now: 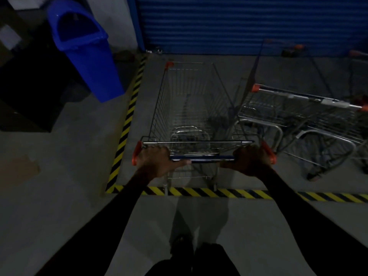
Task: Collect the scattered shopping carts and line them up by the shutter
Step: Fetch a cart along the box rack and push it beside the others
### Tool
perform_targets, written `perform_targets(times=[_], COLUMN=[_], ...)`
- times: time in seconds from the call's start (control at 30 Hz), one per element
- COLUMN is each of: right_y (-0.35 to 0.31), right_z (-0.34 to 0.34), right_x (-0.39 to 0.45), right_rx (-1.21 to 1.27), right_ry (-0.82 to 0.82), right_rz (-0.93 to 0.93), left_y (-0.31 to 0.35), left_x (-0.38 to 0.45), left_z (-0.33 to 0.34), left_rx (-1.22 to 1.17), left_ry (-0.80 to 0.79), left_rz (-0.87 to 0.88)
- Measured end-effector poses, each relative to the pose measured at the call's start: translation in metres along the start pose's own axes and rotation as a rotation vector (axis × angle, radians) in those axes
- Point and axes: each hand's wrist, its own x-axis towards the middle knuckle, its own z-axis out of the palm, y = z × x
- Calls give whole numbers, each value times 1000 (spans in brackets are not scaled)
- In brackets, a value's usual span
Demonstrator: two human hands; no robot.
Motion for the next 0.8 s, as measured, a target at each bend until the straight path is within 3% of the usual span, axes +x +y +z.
perform_targets(times=[0.3,0.8], right_y=[13,25], right_z=[-27,-53], right_x=[113,218], right_rx=[63,196], right_ry=[80,-37], right_rz=[-51,-68], left_y=[-20,-26], left_x=[110,188], left_z=[-28,-69], left_rx=[25,97], left_ry=[-11,-23], left_rz=[-46,-88])
